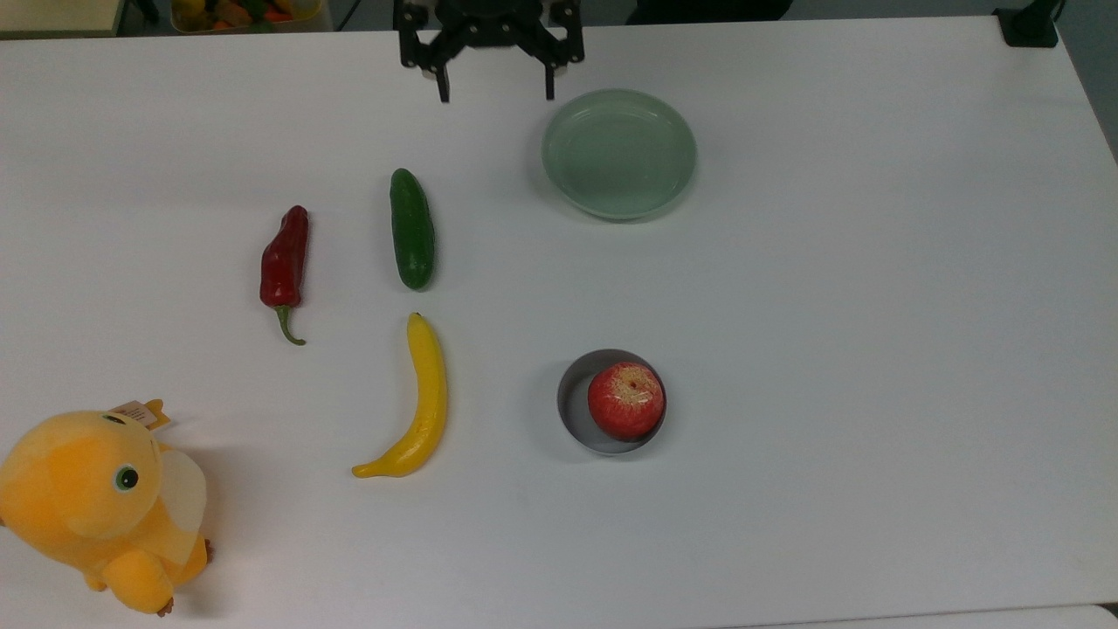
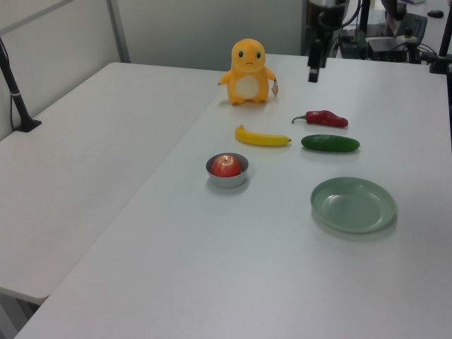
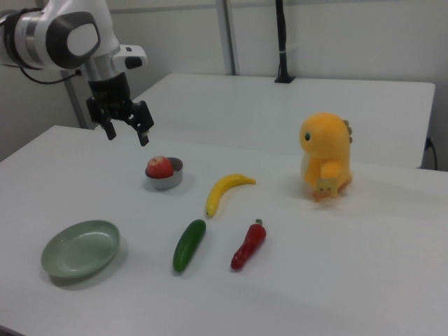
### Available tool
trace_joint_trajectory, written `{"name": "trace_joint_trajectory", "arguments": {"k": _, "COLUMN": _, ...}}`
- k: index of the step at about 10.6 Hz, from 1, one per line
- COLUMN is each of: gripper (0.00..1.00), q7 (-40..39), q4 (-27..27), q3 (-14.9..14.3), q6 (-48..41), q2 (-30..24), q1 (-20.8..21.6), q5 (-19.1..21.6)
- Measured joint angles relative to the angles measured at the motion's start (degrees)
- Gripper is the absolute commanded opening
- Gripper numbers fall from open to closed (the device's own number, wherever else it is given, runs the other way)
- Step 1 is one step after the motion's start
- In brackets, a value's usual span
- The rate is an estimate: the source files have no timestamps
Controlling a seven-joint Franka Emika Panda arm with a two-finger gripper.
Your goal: Put the red apple in the bowl
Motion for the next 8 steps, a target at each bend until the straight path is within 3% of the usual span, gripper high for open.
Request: {"name": "trace_joint_trajectory", "arguments": {"k": 8, "gripper": 1.0, "q7": 0.0, "q4": -3.3, "q3": -1.3, "q6": -1.9, "q2": -4.9, "q1": 0.2, "q5": 0.0}}
